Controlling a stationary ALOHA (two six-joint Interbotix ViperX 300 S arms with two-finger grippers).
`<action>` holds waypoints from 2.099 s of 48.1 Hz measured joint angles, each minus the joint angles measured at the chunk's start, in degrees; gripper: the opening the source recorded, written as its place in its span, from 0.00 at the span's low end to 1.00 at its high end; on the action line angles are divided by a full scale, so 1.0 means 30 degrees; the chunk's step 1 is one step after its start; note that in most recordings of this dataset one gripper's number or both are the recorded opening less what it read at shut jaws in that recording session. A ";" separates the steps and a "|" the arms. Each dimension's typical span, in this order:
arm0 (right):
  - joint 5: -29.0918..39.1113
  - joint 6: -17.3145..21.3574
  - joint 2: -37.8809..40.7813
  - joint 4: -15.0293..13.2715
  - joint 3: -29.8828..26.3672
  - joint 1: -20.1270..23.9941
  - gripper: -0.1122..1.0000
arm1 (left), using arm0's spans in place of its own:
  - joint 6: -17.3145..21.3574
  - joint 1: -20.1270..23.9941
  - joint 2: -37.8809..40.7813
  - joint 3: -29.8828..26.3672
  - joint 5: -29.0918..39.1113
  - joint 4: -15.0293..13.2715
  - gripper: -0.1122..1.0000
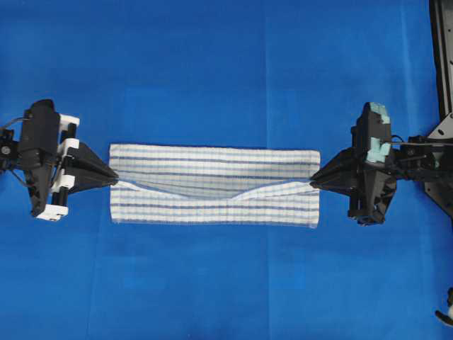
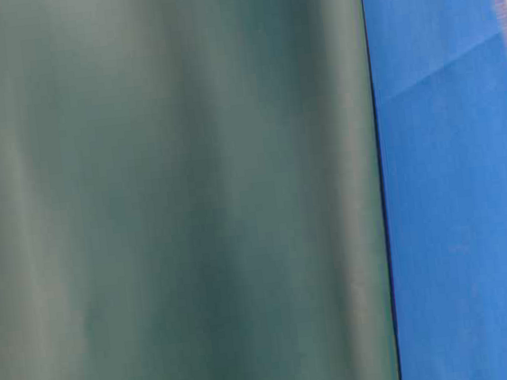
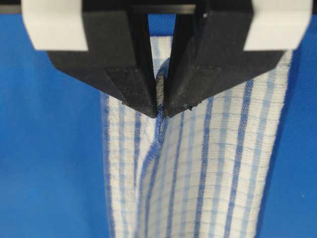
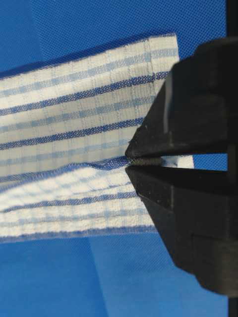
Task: Fold the blue towel.
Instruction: 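Open both grippers and lift them off the folded towel, then grasp the folded towel's far corners with both grippers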
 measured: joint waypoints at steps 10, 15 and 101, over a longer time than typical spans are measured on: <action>0.0000 0.0000 0.0234 0.0000 -0.0117 0.0059 0.58 | -0.0410 -0.0029 0.0293 -0.0293 0.0029 0.0000 0.32; 0.0000 -0.0029 0.0234 0.0000 -0.0117 0.0088 0.80 | -0.0791 -0.0029 0.0293 -0.0293 0.0029 0.0000 0.62; -0.2285 -0.2314 0.5654 -0.0088 -0.0967 -0.3164 0.11 | 0.0645 0.4307 0.5742 -0.2285 0.1992 0.0029 0.11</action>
